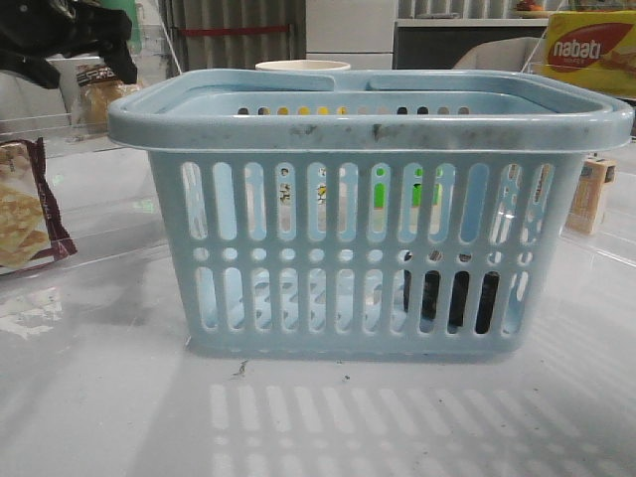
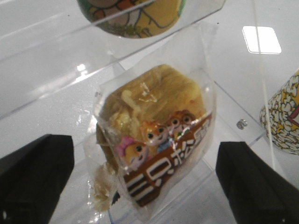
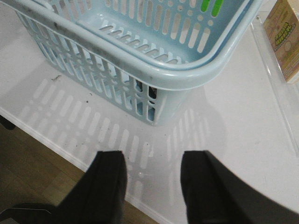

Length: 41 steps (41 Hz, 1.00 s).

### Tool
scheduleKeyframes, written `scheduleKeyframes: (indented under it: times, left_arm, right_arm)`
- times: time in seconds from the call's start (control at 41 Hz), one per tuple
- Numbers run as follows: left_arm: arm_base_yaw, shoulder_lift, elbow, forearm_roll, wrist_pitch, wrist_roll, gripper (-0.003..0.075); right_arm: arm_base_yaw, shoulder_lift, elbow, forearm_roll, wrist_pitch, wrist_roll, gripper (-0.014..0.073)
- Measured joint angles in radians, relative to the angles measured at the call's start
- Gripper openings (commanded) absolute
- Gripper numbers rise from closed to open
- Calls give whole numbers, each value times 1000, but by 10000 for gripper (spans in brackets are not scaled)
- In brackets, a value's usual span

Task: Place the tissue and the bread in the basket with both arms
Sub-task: 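Carry the bread bun into the basket and open the left gripper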

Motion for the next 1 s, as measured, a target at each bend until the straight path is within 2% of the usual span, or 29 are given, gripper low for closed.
scheduleKeyframes:
  times: [0.098, 0.244, 0.415, 0.512, 0.732, 1.0]
  left_arm:
    - [0, 22, -2, -4, -8, 0, 465]
    - [0, 25, -4, -6, -19, 0, 300]
    - [0, 25, -22, -8, 10, 0, 165]
    - [0, 18, -51, -32, 92, 0, 104]
    - [0, -57, -140, -43, 303, 5, 91]
    - [-37, -221, -171, -45, 437, 157, 91]
  right_arm:
    - [0, 0, 0, 0, 0, 0, 402]
    - [0, 0, 0, 0, 2, 0, 402]
    - [0, 0, 0, 0, 4, 0, 402]
    - [0, 0, 0, 0, 4, 0, 402]
    - [0, 0, 0, 0, 4, 0, 402]
    - [0, 0, 0, 0, 4, 0, 402]
